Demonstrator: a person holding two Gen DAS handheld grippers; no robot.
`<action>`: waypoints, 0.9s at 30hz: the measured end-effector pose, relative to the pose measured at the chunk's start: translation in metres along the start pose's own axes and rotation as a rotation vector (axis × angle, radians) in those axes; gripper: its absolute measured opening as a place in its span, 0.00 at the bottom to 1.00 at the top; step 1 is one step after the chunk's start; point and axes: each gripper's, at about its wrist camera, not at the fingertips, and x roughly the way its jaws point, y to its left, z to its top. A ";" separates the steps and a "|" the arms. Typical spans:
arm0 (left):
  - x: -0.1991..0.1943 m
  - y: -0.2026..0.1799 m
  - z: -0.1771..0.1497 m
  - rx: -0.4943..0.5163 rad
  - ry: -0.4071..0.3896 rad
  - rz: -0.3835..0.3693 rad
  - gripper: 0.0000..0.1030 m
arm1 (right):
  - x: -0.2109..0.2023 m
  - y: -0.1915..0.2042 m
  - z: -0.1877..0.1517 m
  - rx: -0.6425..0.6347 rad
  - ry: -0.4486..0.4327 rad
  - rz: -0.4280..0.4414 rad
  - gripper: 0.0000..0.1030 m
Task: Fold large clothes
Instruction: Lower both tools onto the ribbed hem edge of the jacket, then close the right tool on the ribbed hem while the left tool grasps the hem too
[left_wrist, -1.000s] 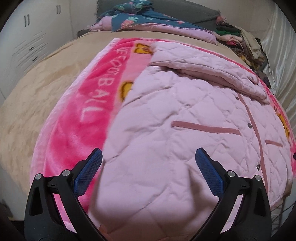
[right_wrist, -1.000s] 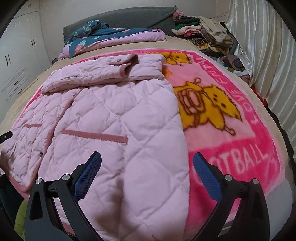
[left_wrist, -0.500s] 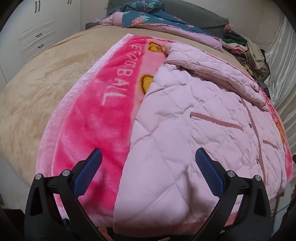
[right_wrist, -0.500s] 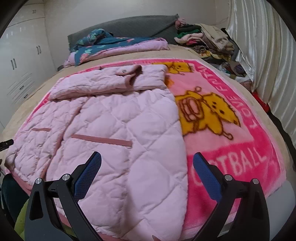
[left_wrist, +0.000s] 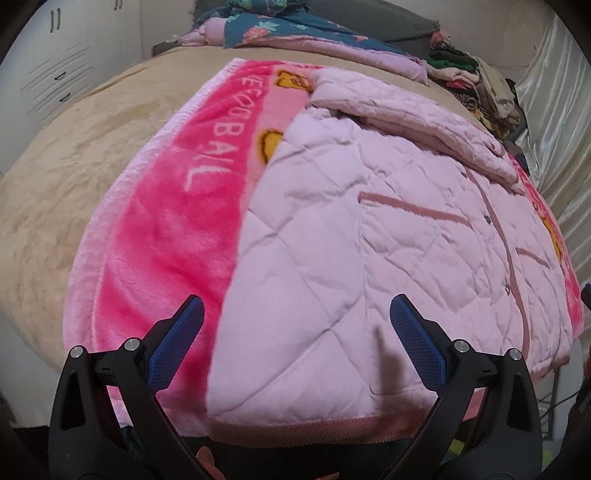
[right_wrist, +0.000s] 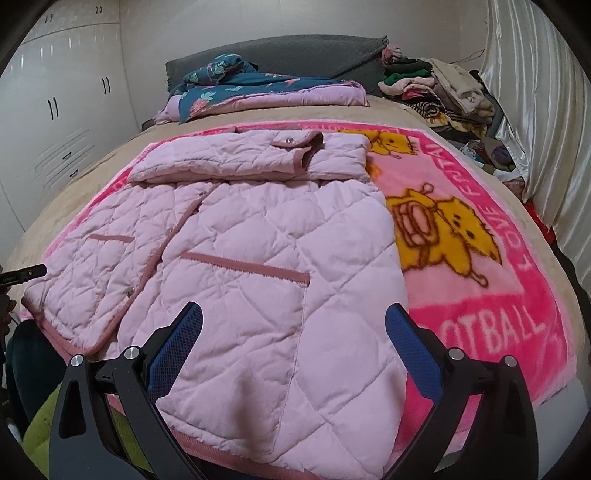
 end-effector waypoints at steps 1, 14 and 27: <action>0.002 -0.001 -0.002 0.001 0.013 -0.013 0.92 | 0.001 -0.001 -0.002 0.002 0.006 -0.002 0.96; 0.017 0.002 -0.014 0.022 0.089 -0.018 0.92 | 0.002 -0.029 -0.030 0.053 0.078 -0.053 0.96; 0.025 0.012 -0.015 -0.028 0.132 -0.086 0.92 | 0.014 -0.058 -0.079 0.190 0.255 0.016 0.96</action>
